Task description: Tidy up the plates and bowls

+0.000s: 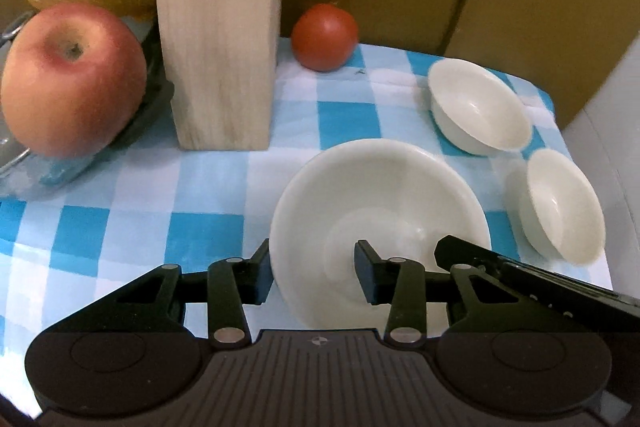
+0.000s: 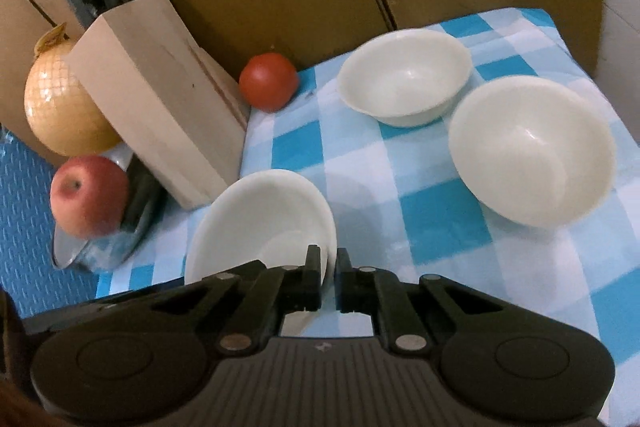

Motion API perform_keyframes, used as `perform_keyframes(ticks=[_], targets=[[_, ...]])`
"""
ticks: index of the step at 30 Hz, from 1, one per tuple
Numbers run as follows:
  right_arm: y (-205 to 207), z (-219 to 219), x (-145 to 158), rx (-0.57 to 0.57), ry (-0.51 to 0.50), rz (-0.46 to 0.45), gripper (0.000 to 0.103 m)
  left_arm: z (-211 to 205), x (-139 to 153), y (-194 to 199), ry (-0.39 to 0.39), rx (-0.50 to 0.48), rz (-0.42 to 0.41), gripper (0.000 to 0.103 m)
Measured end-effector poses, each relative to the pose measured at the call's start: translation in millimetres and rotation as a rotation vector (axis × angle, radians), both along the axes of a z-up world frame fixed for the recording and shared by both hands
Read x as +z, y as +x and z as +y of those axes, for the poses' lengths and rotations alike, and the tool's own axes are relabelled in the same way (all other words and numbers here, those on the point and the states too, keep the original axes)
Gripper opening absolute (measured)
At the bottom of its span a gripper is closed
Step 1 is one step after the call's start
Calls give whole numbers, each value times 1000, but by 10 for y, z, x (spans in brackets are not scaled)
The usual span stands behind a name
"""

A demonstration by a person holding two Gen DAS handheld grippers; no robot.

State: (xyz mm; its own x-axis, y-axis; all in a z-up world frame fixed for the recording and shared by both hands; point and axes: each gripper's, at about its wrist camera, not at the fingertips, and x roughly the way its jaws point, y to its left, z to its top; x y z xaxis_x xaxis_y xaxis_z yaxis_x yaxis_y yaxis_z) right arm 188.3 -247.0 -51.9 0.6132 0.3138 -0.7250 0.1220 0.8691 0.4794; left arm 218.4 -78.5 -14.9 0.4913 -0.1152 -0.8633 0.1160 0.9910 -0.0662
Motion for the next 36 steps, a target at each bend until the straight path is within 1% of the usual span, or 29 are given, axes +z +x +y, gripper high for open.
perform_keyframes(ticks=[1, 5, 10, 16, 17, 20, 22, 25, 28, 33, 36], targets=[[-76, -16, -16, 0, 0, 13, 9, -13, 1, -39, 2, -5, 3, 50], [-168, -33, -83, -7, 8, 43, 9, -61, -39, -153, 19, -25, 23, 49], [-261, -48, -94, -11, 16, 54, 9, -87, -74, -305, 35, -32, 42, 49], [-291, -107, -161, -24, 36, 81, 10, -135, -111, -359, 57, -42, 49, 50], [-301, -117, -158, -29, 26, 77, 10, -132, -115, -355, 58, -42, 53, 50], [-315, -134, -137, -36, 12, 66, 10, -141, -108, -363, 62, -51, 47, 54], [-323, -143, -130, -40, 6, 63, 10, -141, -93, -364, 68, -54, 37, 60], [-353, -194, -101, -51, -19, 49, 17, -128, -69, -349, 73, -52, 25, 68], [-382, -239, -82, -55, -33, 41, 18, -100, -36, -327, 81, -51, 9, 73], [-456, -288, 14, -55, -25, 16, 18, -38, 39, -285, 66, -40, -6, 74], [-499, -297, 100, -53, -38, -8, 18, -24, 75, -284, 57, -37, -14, 75]])
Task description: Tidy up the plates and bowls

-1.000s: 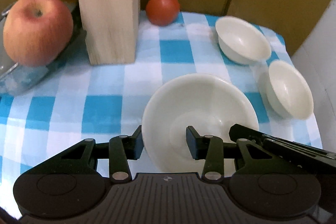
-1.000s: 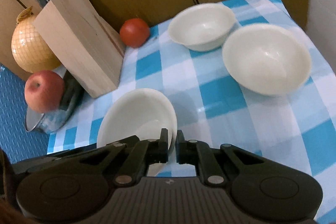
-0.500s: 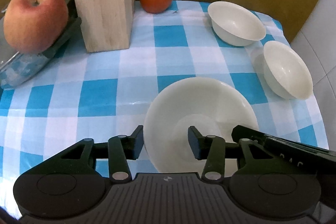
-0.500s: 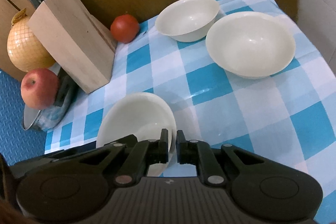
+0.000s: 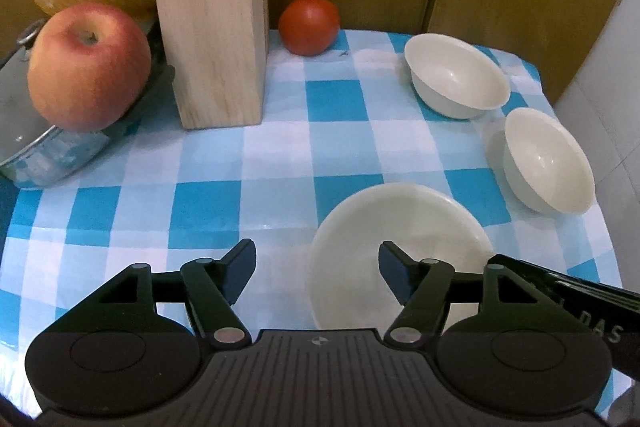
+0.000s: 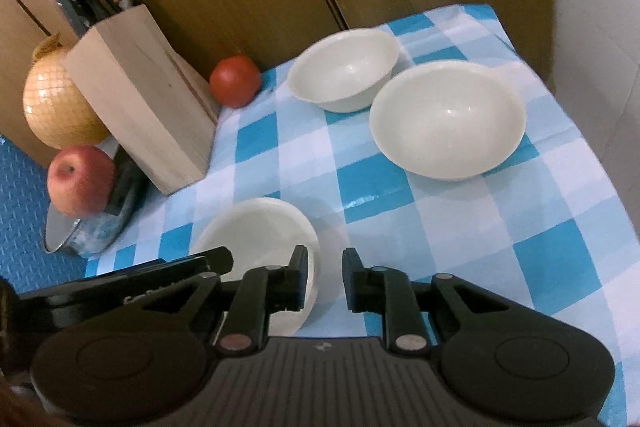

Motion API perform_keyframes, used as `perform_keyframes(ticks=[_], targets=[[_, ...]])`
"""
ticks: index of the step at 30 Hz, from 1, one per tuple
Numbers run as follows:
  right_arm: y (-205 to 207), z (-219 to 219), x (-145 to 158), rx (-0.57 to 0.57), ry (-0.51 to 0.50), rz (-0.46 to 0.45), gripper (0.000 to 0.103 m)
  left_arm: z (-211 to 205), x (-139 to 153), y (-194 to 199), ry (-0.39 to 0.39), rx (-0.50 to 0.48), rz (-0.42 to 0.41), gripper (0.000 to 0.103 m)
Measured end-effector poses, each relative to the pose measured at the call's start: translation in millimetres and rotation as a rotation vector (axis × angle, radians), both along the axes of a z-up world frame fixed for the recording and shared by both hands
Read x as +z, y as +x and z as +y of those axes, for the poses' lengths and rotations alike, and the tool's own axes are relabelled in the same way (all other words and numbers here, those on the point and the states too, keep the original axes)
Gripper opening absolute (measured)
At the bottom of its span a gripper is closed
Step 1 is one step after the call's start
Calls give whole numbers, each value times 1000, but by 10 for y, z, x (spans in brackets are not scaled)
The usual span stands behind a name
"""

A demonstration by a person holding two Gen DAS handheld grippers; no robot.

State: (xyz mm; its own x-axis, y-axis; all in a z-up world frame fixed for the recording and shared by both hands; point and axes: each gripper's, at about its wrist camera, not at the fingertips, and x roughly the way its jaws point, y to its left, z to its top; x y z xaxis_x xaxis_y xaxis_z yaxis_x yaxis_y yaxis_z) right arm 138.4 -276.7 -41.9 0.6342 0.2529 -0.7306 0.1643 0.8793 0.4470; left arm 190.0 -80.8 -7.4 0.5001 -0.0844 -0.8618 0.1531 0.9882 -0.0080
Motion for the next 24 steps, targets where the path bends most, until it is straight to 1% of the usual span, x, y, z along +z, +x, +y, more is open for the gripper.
perform_keyframes(ticks=[1, 4, 8, 11, 15, 20, 24], targets=[[0, 0, 0, 0, 0, 0, 18, 2, 6, 1, -1, 0, -2, 75], [-61, -103, 154, -30, -14, -54, 18, 1, 31, 0, -4, 2, -12, 75], [-121, -324, 243, -96, -10, -93, 20, -4, 145, 4, -32, 7, -41, 75], [-114, -511, 223, -153, -17, -92, 22, -94, 237, 9, -64, -2, -66, 75], [-90, -726, 157, -210, -18, -82, 22, -325, 264, 0, -84, -48, -76, 77], [-38, -890, 79, -248, -37, -66, 23, -617, 260, 20, -124, -99, -70, 80], [-4, -992, -4, -266, -28, -54, 23, -807, 238, 61, -130, -123, -81, 82]])
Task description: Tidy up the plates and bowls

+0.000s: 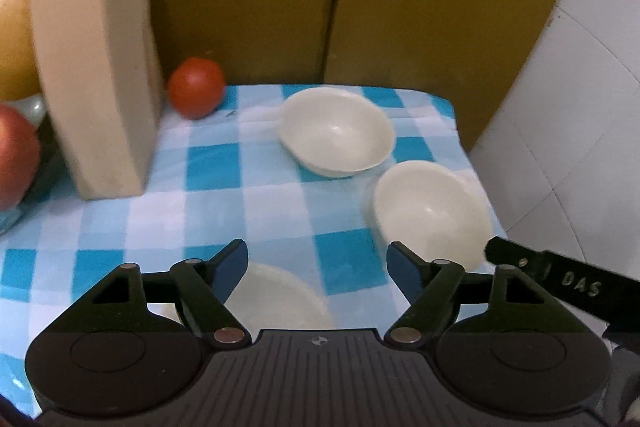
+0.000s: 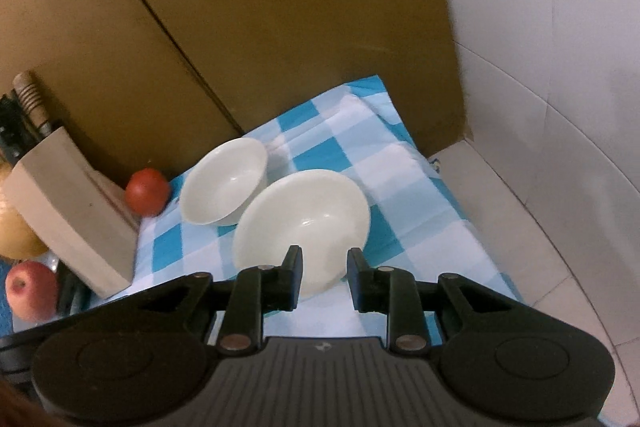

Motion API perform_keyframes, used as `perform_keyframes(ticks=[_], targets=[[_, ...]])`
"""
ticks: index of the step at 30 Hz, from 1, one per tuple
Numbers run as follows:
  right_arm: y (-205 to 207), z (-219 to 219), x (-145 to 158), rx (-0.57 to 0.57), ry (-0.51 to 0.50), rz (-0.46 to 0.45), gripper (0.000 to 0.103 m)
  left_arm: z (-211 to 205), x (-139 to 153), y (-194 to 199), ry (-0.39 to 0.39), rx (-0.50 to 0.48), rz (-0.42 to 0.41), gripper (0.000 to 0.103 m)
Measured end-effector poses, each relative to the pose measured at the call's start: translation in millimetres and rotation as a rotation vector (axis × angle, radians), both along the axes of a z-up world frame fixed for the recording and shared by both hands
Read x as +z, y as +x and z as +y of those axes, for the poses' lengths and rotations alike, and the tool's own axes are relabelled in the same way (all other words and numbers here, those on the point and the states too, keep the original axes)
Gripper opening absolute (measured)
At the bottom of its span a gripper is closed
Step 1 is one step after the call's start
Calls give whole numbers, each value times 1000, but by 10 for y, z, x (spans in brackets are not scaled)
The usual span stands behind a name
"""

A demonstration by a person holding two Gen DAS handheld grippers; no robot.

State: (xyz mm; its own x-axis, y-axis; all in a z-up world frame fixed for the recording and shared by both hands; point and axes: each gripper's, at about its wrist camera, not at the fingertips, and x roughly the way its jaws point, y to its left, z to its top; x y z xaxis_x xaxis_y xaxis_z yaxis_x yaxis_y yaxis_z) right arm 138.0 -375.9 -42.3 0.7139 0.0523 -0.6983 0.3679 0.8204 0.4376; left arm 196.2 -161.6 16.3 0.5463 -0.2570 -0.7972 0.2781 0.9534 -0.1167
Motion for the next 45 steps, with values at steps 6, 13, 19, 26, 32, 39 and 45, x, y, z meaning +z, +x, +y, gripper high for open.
perform_keyframes(ticks=[6, 13, 19, 26, 32, 39, 45], targets=[[60, -150, -97, -39, 29, -3, 24, -213, -105, 84, -10, -26, 22, 83], [134, -221, -236, -52, 47, 17, 24, -336, -202, 186, -29, -31, 46, 82], [211, -240, -359, -60, 59, 43, 24, -442, -286, 220, -3, -50, 48, 82], [274, -261, -464, -49, 108, 59, 24, -538, -386, 273, 35, -67, 60, 72], [311, -246, -537, -31, 142, 78, 23, -561, -486, 312, 43, -73, 92, 52], [311, -212, -526, -14, 137, 80, 18, -576, -501, 313, 33, -89, 100, 42], [321, -198, -526, -2, 141, 79, 16, -575, -523, 310, 31, -92, 106, 37]])
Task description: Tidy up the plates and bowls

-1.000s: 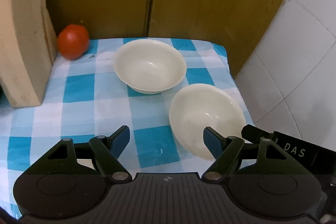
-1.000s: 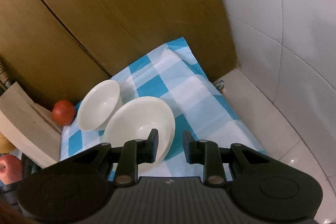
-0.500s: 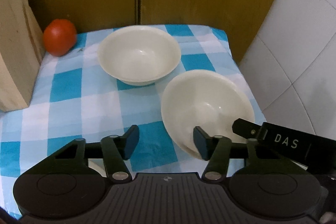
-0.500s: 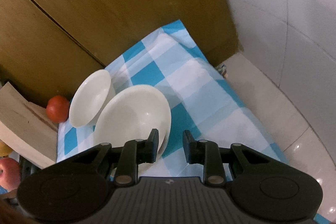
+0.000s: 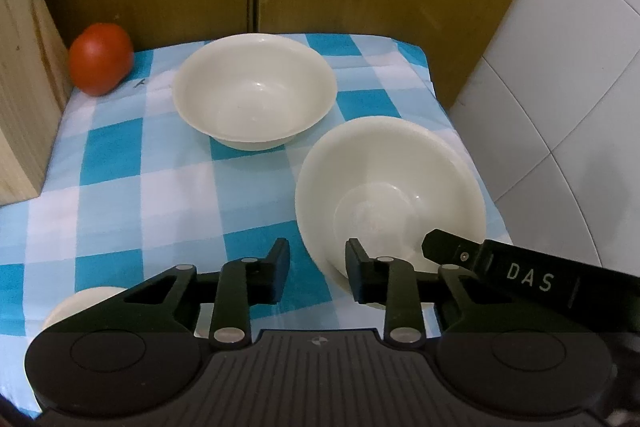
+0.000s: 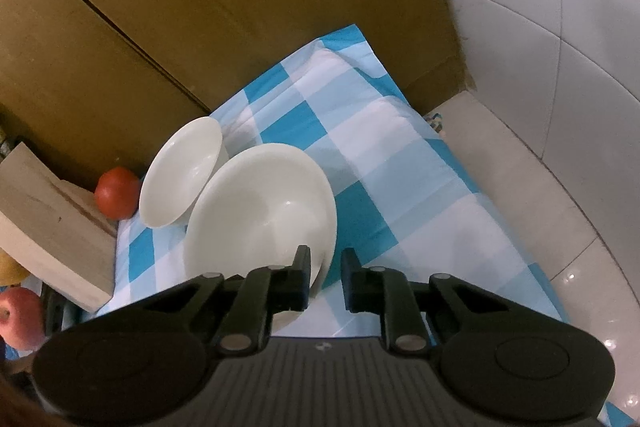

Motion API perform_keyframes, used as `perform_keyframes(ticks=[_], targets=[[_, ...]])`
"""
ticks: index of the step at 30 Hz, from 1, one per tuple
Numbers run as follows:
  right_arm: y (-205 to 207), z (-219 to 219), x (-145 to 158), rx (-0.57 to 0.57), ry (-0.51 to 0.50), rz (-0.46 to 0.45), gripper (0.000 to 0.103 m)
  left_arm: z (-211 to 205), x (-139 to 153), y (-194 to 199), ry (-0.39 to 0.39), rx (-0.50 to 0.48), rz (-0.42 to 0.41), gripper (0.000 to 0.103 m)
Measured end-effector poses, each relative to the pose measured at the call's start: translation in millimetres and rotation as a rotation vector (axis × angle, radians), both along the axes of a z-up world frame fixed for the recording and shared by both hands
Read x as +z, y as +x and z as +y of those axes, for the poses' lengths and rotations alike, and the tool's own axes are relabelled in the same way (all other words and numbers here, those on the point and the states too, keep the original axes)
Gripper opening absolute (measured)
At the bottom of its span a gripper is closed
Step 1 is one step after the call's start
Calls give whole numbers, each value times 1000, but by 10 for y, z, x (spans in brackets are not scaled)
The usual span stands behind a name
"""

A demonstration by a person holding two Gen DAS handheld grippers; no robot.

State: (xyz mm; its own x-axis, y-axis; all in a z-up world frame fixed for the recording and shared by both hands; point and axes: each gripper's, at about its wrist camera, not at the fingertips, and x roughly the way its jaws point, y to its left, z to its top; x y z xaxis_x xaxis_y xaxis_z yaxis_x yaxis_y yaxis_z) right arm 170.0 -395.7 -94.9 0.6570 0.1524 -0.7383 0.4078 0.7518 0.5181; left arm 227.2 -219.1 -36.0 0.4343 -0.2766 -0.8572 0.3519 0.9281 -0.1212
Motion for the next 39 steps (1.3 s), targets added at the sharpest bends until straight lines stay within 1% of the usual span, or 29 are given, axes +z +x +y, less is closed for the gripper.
perform_keyframes(ticks=[4, 22, 28, 39], targets=[[0, 15, 11, 12, 7, -8, 13, -10, -4, -3, 0, -8, 2, 34], [-41, 68, 87, 32, -5, -36, 12, 8, 17, -6, -6, -19, 7, 34], [-74, 88, 140, 38, -8, -47, 12, 41, 76, -41, -15, -18, -8, 34], [-129, 158, 258, 63, -8, -69, 12, 90, 202, -150, -8, -15, -41, 34]])
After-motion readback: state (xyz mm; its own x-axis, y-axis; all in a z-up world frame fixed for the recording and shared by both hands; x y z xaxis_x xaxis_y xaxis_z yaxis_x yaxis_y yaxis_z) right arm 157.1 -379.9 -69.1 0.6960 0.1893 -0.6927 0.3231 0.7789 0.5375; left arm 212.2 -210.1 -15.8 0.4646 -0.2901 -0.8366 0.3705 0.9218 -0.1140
